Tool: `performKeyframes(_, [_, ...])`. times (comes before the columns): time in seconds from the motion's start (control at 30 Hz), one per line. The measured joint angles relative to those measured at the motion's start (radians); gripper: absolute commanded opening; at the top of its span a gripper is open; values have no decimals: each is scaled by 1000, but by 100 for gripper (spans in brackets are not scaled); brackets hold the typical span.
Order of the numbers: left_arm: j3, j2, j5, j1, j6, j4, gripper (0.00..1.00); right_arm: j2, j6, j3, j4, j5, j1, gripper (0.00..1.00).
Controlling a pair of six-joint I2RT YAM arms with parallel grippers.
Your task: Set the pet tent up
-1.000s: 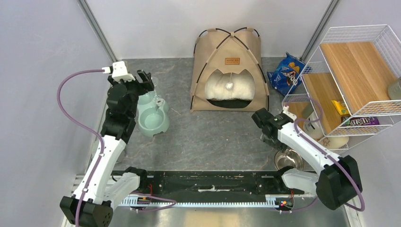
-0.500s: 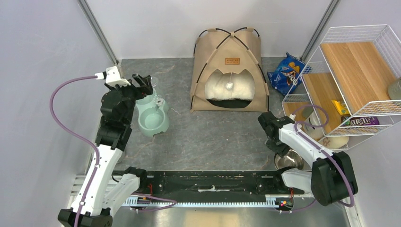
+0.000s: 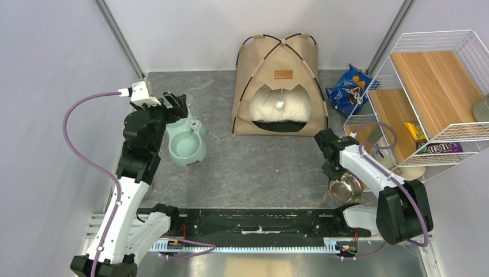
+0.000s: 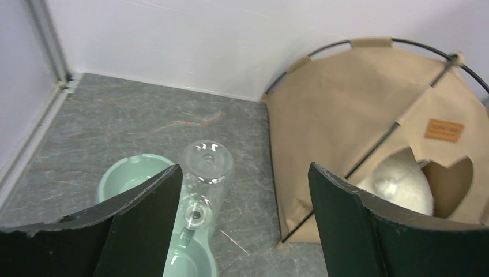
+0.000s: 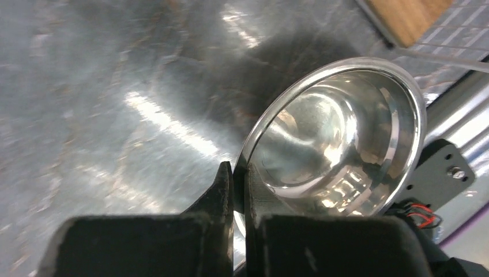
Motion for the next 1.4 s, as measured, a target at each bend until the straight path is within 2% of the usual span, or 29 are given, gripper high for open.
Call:
performKeyframes(0.13, [5,2,127,0,9,-13,83,0,-12,89,-3,-67,0,0])
performKeyframes(0.3, [18,23,374,0,11,-14,84,1,0,225,14,-164,0,0])
performKeyframes(0.47, [67,81,515,-13,-13,-15,84,10,68,294,55,-277,0,0])
performKeyframes(0.57, [125,134,558,-84,-14,-9,84,15,122,306,73,-345,0,0])
performKeyframes(0.83, [123,255,565,-412,-10,53,83,3,322,316,161,-479,0,0])
performKeyframes(1.03, [58,369,428,-612,38,127,83,-58,473,305,229,-504,0,0])
performKeyframes(1.17, [55,460,343,-699,86,184,80,-60,541,305,255,-536,0,0])
performKeyframes(1.4, [55,590,248,-787,172,281,78,-60,630,302,297,-600,0,0])
